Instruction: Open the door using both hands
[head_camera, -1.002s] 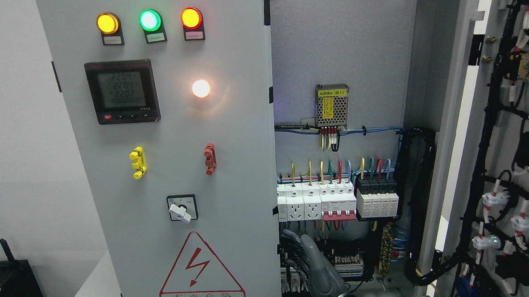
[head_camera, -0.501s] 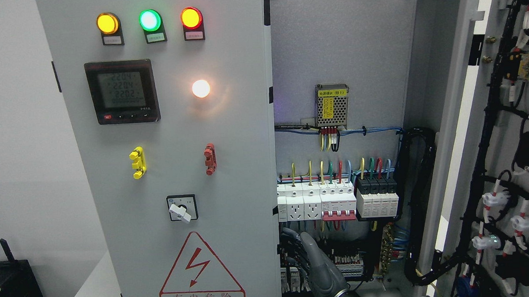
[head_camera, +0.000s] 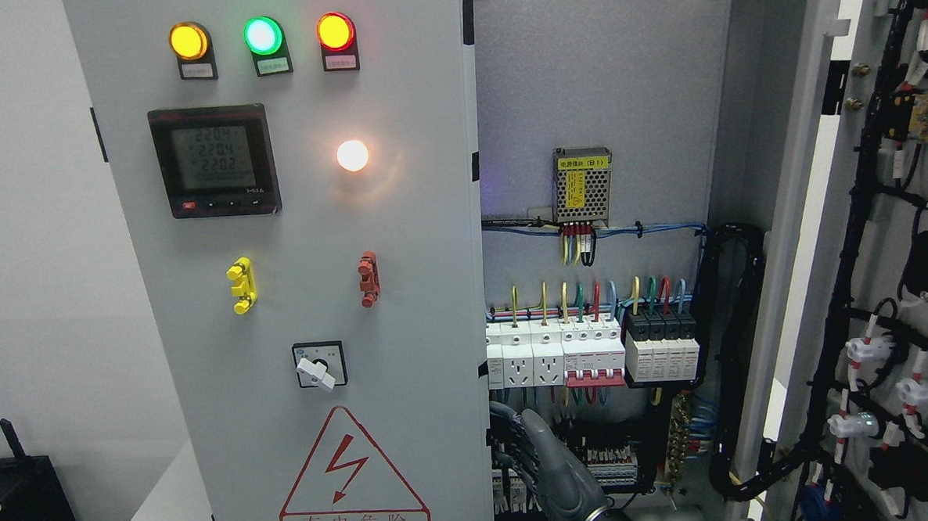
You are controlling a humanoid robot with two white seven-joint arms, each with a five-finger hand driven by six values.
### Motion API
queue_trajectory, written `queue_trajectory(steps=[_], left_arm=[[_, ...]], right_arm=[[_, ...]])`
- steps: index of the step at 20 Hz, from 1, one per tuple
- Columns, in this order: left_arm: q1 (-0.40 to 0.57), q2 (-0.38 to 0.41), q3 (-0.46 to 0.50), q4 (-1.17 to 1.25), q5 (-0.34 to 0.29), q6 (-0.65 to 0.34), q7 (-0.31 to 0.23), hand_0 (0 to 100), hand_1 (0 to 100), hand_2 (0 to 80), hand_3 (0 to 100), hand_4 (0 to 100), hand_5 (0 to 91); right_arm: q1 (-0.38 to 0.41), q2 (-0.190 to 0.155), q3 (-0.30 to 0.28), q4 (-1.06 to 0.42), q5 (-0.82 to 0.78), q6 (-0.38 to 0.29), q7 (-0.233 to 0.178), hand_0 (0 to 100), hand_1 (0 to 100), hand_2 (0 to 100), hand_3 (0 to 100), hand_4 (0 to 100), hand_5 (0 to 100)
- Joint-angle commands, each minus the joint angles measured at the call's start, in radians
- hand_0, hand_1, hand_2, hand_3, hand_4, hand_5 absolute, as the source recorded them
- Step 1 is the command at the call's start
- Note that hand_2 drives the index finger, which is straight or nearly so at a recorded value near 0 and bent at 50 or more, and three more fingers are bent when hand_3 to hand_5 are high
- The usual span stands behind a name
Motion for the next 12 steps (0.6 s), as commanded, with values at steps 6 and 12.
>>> queue_trajectory(steps=[6, 12], left_arm=[[0.001, 0.000, -0.002, 0.003, 0.014, 0.000, 0.000, 0, 0, 0.0, 0, 3, 0.0], [-0.001, 0.000, -0.002, 0.003, 0.014, 0.000, 0.000, 0, 0, 0.0, 0, 3, 0.0]], right_arm=[[-0.016, -0.019, 0.006, 0.010, -0.001, 0.002, 0.025, 11, 0, 0, 0, 0, 0], [-0.023, -0.019, 0.006, 0.010, -0.001, 0.005, 0.038, 11, 0, 0, 0, 0, 0]])
